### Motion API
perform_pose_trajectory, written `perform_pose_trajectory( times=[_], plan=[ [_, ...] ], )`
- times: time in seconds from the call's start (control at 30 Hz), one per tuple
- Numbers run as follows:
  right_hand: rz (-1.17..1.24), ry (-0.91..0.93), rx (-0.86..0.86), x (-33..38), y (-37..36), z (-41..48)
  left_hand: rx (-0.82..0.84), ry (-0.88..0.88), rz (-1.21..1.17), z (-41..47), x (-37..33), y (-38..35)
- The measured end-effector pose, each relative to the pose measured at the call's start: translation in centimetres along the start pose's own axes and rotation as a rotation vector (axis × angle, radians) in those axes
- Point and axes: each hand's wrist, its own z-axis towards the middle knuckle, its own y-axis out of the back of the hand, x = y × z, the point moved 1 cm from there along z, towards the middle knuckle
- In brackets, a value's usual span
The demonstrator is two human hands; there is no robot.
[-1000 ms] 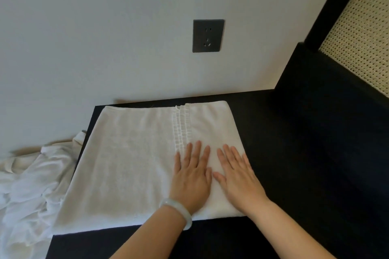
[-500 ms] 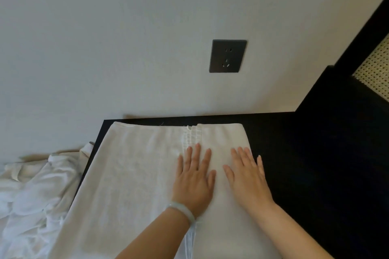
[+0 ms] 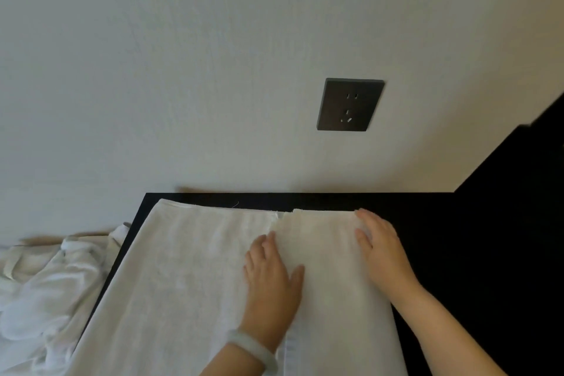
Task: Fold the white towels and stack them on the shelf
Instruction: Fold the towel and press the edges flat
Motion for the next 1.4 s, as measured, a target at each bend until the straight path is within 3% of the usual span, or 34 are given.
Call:
perform_pose_trajectory(
  times=[0.07,0.2,0.37,0.53,0.7,0.9,1.07,1.23,1.4],
  plan=[
    [0.067,-0.054,0.046,0.0,0.7,2.2,-0.015,0.161,-0.103,2.3,-0.7,0.9],
    [0.215,-0.063,0.232,0.9,0.2,5.1,0.162,0.359,-0.378,5.8,-1.6,1.5],
    [0.267,0.036,0.434,3.6,-1.1,6.6,0.201,0.168,-0.455,7.1,-2.7,2.0],
    [0.231,0.023,0.432,4.5,-0.1,8.0,0.274,0.175,-0.807,6.7,-2.5,2.9],
    [-0.151,-0.036,0.484,1.1,1.8,8.9,0.257,0.226,-0.950,6.1,-1.3,1.9],
    [-0.223,-0.018,0.272,-1.5,-0.1,8.4,0.206,0.249,-0.734,6.9,-1.5,0.9],
    [-0.405,0.189,0.003,-1.9,-1.7,7.6,0.158,0.133,-0.611,6.9,-1.0,-0.5],
    [-0.640,0.243,-0.019,-1.0,-1.8,7.3,0.170,0.085,-0.551,6.6,-1.4,-0.4],
    [-0.606,0.202,-0.024,-0.8,-2.0,6.7,-0.187,-0.117,0.167,4.8,-2.8,0.0]
  ],
)
